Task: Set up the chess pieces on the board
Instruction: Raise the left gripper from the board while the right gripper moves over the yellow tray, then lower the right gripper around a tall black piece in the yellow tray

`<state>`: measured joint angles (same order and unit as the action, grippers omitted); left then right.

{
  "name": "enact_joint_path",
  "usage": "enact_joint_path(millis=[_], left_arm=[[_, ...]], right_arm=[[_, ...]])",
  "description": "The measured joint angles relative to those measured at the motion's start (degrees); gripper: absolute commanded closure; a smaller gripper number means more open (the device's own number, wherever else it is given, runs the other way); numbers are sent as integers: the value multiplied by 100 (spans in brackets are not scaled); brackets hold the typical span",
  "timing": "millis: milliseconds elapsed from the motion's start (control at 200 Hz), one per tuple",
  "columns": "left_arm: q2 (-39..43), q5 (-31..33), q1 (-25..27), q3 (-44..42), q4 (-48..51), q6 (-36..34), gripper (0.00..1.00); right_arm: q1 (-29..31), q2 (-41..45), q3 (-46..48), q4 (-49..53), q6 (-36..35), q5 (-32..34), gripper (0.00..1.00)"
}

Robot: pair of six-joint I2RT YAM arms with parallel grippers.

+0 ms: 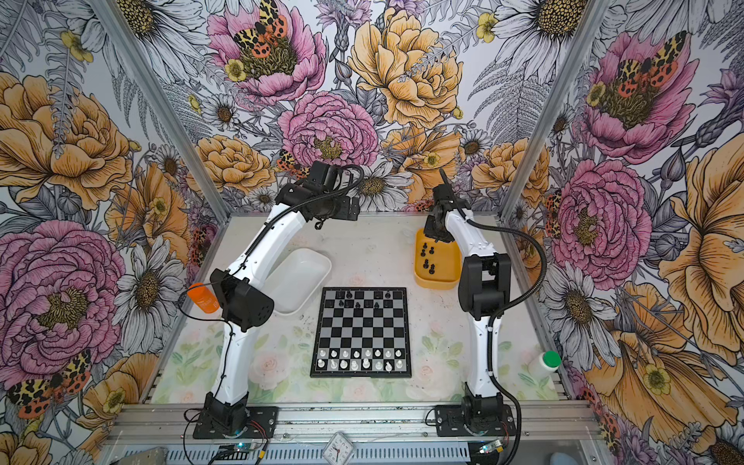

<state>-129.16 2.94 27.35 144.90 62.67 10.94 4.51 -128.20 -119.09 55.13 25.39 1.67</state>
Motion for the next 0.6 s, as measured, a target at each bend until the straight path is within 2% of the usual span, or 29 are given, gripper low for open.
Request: enact_joint_path(millis=[155,430,600], left_arm=[[-85,-4,-66,57,-9,17,1],[-243,-79,-70,57,-11,109,1],[-247,-98,-59,57,-13,109,1]], right_arm=[[0,15,68,118,-26,-39,60],[0,627,1366,306,-131,-212,63],[2,911,1633,350,-223,-289,69]])
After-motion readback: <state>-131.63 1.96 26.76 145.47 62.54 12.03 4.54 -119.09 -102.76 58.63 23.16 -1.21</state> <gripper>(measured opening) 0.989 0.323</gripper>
